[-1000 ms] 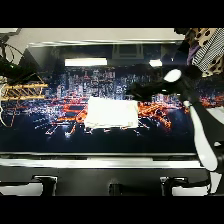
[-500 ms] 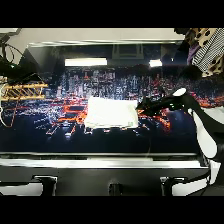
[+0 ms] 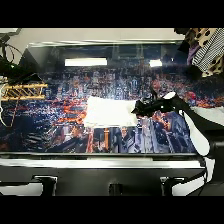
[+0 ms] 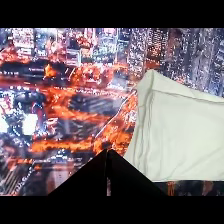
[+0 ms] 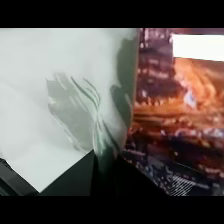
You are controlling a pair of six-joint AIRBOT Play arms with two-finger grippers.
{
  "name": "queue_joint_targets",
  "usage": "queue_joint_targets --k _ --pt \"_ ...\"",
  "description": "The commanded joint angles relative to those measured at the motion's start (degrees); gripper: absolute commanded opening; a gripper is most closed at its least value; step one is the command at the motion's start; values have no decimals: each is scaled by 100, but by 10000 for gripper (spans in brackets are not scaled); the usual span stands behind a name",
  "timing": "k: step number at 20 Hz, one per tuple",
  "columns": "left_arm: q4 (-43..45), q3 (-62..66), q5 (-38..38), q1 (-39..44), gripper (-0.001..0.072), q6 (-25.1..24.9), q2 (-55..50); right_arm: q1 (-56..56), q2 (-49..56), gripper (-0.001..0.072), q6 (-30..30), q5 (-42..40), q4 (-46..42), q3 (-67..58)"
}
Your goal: Fold the clothes and pants, and hang the long-sleeved shirts on hangers.
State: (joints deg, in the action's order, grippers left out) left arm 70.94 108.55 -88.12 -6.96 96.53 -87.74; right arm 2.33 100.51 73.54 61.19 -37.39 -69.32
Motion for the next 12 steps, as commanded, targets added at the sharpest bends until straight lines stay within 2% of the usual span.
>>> queue_joint_targets --k 1,5,8,12 --pt "2 -2 2 2 16 -4 2 -13 -11 39 0 61 424 -103" --pt "2 -2 2 2 16 -4 2 -343 -26 38 474 295 426 -787" --pt "2 -2 0 2 16 -4 2 -767 -26 38 955 136 417 -1375" --pt "2 -2 0 2 16 -4 2 -1434 -28 38 1294 -109 420 -1912"
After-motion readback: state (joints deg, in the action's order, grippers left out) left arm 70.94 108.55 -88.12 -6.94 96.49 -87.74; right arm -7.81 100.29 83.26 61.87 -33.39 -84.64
